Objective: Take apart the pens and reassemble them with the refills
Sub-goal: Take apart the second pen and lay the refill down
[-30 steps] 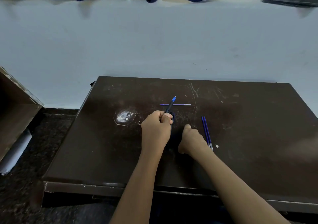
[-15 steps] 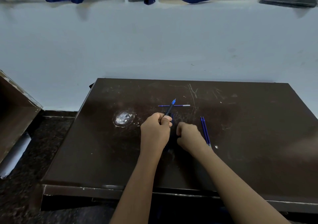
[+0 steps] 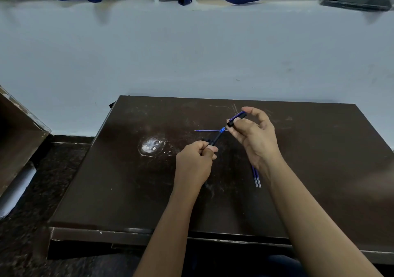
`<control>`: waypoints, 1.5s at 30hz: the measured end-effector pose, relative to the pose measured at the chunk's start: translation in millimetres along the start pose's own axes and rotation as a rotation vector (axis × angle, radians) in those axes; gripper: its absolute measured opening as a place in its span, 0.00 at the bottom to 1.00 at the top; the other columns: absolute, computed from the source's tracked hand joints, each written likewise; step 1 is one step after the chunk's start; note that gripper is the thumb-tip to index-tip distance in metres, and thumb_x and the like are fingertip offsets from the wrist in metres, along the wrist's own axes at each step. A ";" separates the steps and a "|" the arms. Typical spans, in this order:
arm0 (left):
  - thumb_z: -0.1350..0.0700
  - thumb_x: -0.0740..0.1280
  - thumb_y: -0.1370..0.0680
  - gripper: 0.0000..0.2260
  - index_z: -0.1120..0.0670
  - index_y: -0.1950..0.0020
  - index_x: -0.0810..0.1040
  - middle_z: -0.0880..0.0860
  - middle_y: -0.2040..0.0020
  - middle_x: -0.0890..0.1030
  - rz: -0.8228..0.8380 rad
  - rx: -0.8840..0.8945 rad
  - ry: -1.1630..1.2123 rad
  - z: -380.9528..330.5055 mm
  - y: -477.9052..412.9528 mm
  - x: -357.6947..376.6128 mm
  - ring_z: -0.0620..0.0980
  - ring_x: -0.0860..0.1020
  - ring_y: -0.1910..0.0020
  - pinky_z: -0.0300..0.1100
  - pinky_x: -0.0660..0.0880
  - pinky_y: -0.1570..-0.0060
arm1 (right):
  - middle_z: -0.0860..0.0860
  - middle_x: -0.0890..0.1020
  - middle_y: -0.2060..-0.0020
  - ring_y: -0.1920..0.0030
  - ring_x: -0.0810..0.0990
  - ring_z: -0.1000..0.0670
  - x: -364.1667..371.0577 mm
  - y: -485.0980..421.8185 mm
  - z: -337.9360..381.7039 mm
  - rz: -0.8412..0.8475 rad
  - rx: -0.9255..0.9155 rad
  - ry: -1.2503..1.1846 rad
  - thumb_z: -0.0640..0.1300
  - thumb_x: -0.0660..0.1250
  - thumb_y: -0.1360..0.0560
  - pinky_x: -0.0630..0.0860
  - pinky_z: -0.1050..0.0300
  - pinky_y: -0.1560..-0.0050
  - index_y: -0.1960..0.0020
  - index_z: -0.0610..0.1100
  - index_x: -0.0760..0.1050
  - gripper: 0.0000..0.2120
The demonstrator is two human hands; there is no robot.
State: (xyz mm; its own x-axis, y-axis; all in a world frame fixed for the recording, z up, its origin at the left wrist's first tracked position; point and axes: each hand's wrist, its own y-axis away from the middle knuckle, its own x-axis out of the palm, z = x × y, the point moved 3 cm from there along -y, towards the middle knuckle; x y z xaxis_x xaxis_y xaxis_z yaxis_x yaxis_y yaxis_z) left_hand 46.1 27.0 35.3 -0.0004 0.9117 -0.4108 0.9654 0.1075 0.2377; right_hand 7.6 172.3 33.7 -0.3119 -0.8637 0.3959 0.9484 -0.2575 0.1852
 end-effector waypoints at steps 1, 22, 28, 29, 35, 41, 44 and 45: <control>0.56 0.62 0.20 0.08 0.53 0.49 0.81 0.46 0.62 0.81 0.002 -0.002 -0.002 0.3 -0.1 0.6 0.39 0.75 0.64 0.23 0.70 0.70 | 0.41 0.81 0.60 0.56 0.83 0.47 1.5 1.1 0.0 0.028 0.003 0.031 0.28 0.64 0.26 0.82 0.56 0.52 0.41 0.40 0.71 0.15; 0.55 0.62 0.21 0.09 0.53 0.56 0.81 0.52 0.58 0.84 -0.188 0.059 -0.173 3.9 3.4 -7.1 0.48 0.80 0.58 0.33 0.68 0.66 | 0.44 0.85 0.62 0.65 0.84 0.52 25.6 22.7 -23.7 0.094 -0.024 0.492 0.35 0.72 0.30 0.81 0.56 0.56 0.43 0.45 0.76 0.17; 0.59 0.61 0.21 0.07 0.51 0.51 0.78 0.46 0.60 0.79 0.027 -0.020 -0.091 4.1 -0.1 5.2 0.40 0.76 0.63 0.29 0.69 0.67 | 0.43 0.85 0.59 0.60 0.85 0.46 13.4 13.6 -21.9 0.048 0.032 0.466 0.35 0.73 0.31 0.82 0.49 0.53 0.42 0.47 0.75 0.19; 0.61 0.61 0.22 0.09 0.53 0.48 0.80 0.47 0.58 0.80 0.038 -0.031 -0.058 6.1 -0.7 5.8 0.43 0.79 0.61 0.33 0.73 0.63 | 0.44 0.85 0.58 0.57 0.85 0.45 9.9 11.1 -22.3 0.019 0.036 0.479 0.37 0.74 0.31 0.81 0.46 0.49 0.43 0.48 0.75 0.20; 0.62 0.67 0.24 0.10 0.57 0.44 0.80 0.54 0.54 0.84 -0.007 -0.017 -0.017 7.4 0.5 6.6 0.50 0.82 0.55 0.47 0.81 0.50 | 0.43 0.84 0.56 0.66 0.83 0.51 7.1 11.0 -31.0 0.040 0.288 0.598 0.40 0.77 0.33 0.83 0.53 0.56 0.46 0.38 0.75 0.19; 0.59 0.71 0.26 0.16 0.57 0.39 0.78 0.50 0.54 0.82 0.053 -0.039 -0.056 9.0 1.2 7.8 0.44 0.79 0.58 0.34 0.75 0.57 | 0.44 0.82 0.66 0.70 0.80 0.51 2.0 5.5 -39.5 0.005 0.346 0.689 0.35 0.73 0.30 0.81 0.56 0.63 0.53 0.34 0.79 0.07; 0.58 0.69 0.24 0.18 0.56 0.35 0.75 0.52 0.47 0.83 0.010 -0.053 -0.082 9.2 0.4 4.7 0.43 0.77 0.54 0.31 0.73 0.58 | 0.45 0.82 0.65 0.65 0.82 0.48 -10.5 -0.4 -46.9 -0.060 0.315 0.856 0.36 0.72 0.30 0.83 0.50 0.55 0.55 0.37 0.79 0.05; 0.58 0.69 0.24 0.17 0.56 0.36 0.75 0.52 0.46 0.82 -0.004 -0.050 -0.093 9.4 0.3 4.1 0.42 0.76 0.55 0.29 0.71 0.62 | 0.46 0.81 0.66 0.63 0.83 0.48 -14.2 0.2 -49.8 -0.070 0.285 0.939 0.37 0.73 0.30 0.82 0.49 0.54 0.57 0.39 0.78 0.04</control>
State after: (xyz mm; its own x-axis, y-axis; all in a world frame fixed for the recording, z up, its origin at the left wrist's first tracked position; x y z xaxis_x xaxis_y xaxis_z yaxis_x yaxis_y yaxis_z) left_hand 48.9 27.0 25.4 0.0220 0.8707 -0.4914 0.9513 0.1329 0.2782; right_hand 15.2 163.0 -16.7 -0.0766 -0.8754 -0.4773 0.8415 -0.3135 0.4400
